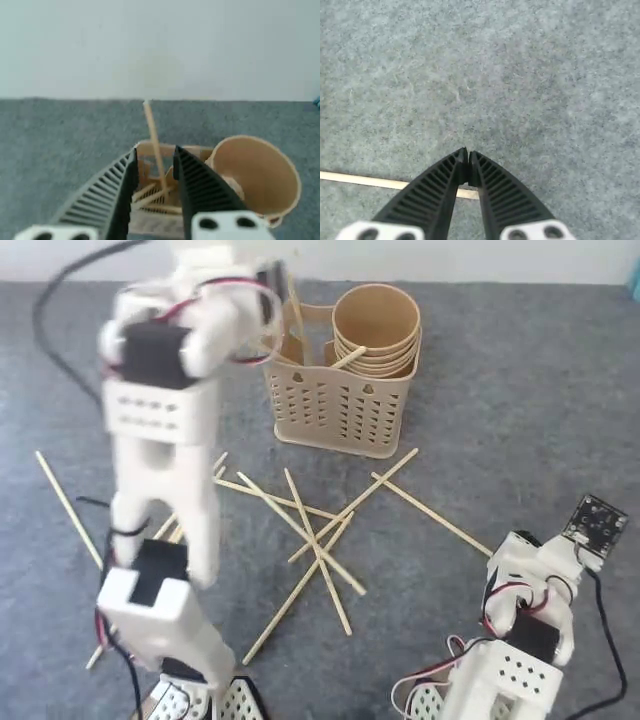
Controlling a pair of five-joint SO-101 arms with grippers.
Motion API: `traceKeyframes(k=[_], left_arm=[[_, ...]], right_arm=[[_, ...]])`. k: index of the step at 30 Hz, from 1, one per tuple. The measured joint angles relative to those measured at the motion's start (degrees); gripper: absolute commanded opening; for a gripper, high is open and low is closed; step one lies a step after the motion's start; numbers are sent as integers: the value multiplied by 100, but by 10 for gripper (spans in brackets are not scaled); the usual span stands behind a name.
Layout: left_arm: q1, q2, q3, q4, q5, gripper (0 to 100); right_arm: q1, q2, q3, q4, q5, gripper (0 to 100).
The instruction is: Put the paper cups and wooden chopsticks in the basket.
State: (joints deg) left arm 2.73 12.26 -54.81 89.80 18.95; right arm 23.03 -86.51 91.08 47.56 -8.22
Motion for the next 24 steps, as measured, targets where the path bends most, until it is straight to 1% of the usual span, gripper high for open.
traceKeyframes(k=[4, 7, 11, 14, 18, 22, 24], left_arm=[[-642, -246, 0, 818, 176, 107], [-1292, -448, 360, 879, 193, 107], [-2426, -721, 1442, 888, 220, 107], [-3200, -914, 2365, 862, 26, 105], [-4167, -1257, 3727, 193, -396, 105], [-4897, -1697, 5257, -897, -686, 105], [-5125, -1864, 6057, -1538, -791, 105]], right_arm=[[-53, 0, 0, 0, 35, 9], [-53, 0, 0, 0, 35, 9], [-53, 0, 0, 0, 35, 9], [-53, 0, 0, 0, 35, 9], [-53, 0, 0, 0, 35, 9], [-53, 0, 0, 0, 35, 9], [-53, 0, 0, 0, 35, 9]])
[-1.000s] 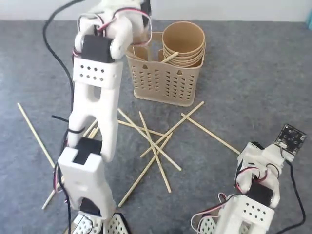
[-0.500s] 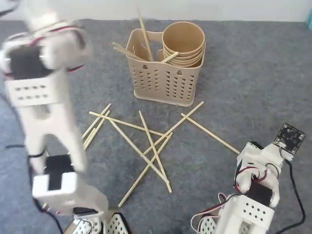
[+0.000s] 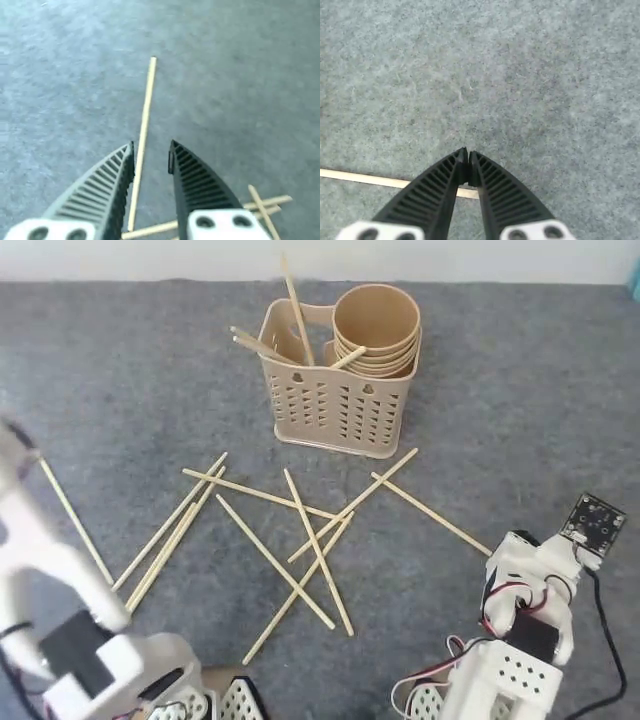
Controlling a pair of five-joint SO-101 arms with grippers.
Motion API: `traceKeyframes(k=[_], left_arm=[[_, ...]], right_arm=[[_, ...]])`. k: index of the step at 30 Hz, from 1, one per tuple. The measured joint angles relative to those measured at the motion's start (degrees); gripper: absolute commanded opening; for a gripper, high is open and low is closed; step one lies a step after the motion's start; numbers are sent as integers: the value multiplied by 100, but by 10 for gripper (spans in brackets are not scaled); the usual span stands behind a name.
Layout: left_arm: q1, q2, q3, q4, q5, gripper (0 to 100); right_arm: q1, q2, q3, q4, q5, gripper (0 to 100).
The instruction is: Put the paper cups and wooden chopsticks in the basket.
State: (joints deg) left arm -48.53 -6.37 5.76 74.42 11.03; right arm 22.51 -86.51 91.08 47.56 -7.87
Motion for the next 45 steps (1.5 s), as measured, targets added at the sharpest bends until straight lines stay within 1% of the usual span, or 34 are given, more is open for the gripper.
traceKeyframes(k=[4, 7, 11, 13, 17, 22, 26, 30, 33, 38, 45], left_arm=[[-149, -88, 1547, -1345, -141, 105], [-193, -88, 2462, -2312, -176, 105], [-176, -88, 3253, -3455, -176, 107], [-185, -35, 3297, -3719, -176, 108], [-193, 747, 2910, -3727, -176, 108], [-202, 2277, 1758, -3420, -176, 108], [-176, 3068, 897, -3182, -211, 107], [-167, 3481, 422, -3165, -211, 107], [-167, 3543, 290, -3086, -316, 108], [-167, 3657, -185, -2470, -325, 108], [-202, 3859, -897, -1354, -325, 108]], right_arm=[[0, 0, 0, 0, 0, 9], [0, 0, 0, 0, 0, 9], [0, 0, 0, 0, 0, 9], [0, 0, 0, 0, 0, 9], [0, 0, 0, 0, 0, 9], [0, 0, 0, 0, 0, 9], [0, 0, 0, 0, 0, 9], [0, 0, 0, 0, 0, 9], [0, 0, 0, 0, 0, 9], [0, 0, 0, 0, 0, 9], [0, 0, 0, 0, 0, 9]])
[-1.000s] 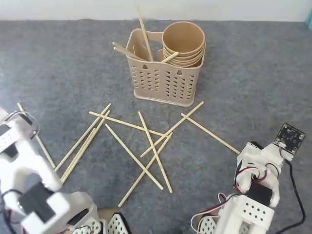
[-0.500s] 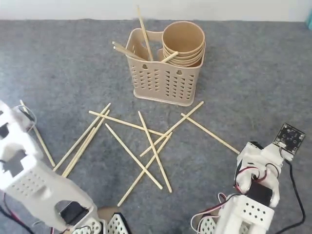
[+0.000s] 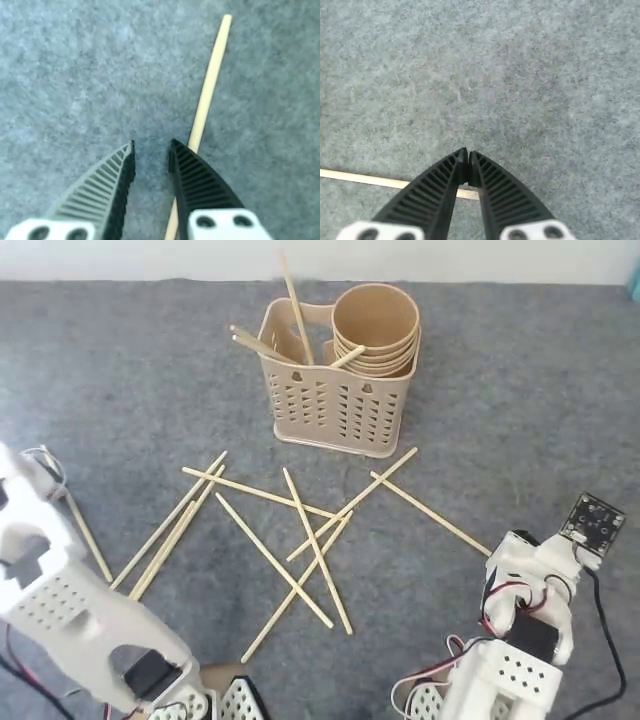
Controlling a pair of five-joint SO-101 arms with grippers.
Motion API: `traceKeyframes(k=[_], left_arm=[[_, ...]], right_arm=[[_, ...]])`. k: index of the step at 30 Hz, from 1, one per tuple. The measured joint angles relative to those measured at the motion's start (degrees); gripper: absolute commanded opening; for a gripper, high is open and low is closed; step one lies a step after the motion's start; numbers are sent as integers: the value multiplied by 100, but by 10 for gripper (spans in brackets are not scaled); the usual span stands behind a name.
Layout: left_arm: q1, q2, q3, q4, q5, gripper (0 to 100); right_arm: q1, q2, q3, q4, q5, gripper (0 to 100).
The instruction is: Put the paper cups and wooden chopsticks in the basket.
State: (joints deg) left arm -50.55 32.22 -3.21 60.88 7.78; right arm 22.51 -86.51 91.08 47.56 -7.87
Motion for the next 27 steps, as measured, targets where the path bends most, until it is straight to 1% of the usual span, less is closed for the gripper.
traceKeyframes(k=[5, 9, 13, 17, 23, 27], left_arm=[[0, -62, -53, 193, 0, 108], [0, -501, 264, 229, 0, 108], [105, -835, 633, -79, -9, 108], [299, -835, 703, -343, -9, 108], [510, -308, 703, -897, -35, 106], [519, -176, 695, -1011, -35, 99]], right_arm=[[0, 0, 0, 0, 0, 9], [0, 0, 0, 0, 0, 9], [0, 0, 0, 0, 0, 9], [0, 0, 0, 0, 0, 9], [0, 0, 0, 0, 0, 9], [0, 0, 0, 0, 0, 9]])
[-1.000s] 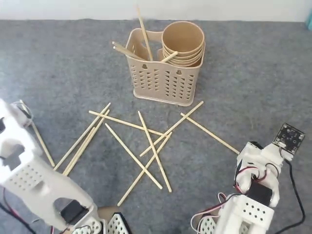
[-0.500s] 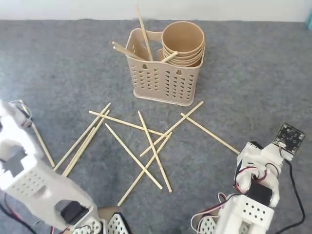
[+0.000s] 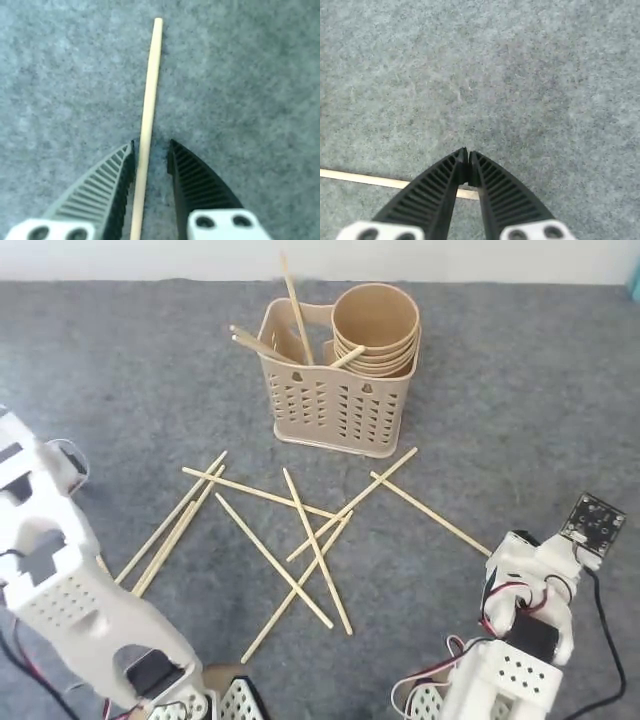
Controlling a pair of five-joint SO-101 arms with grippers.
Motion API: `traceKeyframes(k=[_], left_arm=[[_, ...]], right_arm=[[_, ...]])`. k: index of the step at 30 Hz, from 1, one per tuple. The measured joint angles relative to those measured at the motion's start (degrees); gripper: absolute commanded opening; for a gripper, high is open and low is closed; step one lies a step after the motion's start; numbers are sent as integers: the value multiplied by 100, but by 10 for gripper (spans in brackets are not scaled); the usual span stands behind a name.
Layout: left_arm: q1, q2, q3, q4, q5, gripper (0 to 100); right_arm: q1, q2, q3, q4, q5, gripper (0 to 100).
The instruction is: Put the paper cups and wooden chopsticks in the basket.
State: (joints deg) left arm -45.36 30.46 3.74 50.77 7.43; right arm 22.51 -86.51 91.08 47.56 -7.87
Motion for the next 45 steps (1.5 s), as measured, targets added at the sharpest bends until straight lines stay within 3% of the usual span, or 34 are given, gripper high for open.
traceKeyframes(k=[4, 7, 13, 21, 26, 36, 41, 45], left_arm=[[0, 0, 0, 0, 9, 4], [18, 0, -9, 9, 0, 11], [-53, -422, 9, 826, 18, 11], [-53, -2418, 9, 1556, 132, 11], [167, -4053, 290, 1600, 193, 11], [448, -6743, 1503, 1600, 185, 11], [-255, -7578, 2242, 1152, 185, 11], [-1090, -8132, 2936, 466, 211, 11]], right_arm=[[0, 0, 0, 0, 0, 8], [0, 0, 0, 0, 0, 8], [0, 0, 0, 0, 0, 8], [0, 0, 0, 0, 0, 8], [-132, 0, -53, 633, 0, 8], [-2558, -9, -853, 1363, 1204, 10], [-3991, -9, -1336, 1371, 1222, 17], [-4941, -9, -1503, 1327, 1037, 116]])
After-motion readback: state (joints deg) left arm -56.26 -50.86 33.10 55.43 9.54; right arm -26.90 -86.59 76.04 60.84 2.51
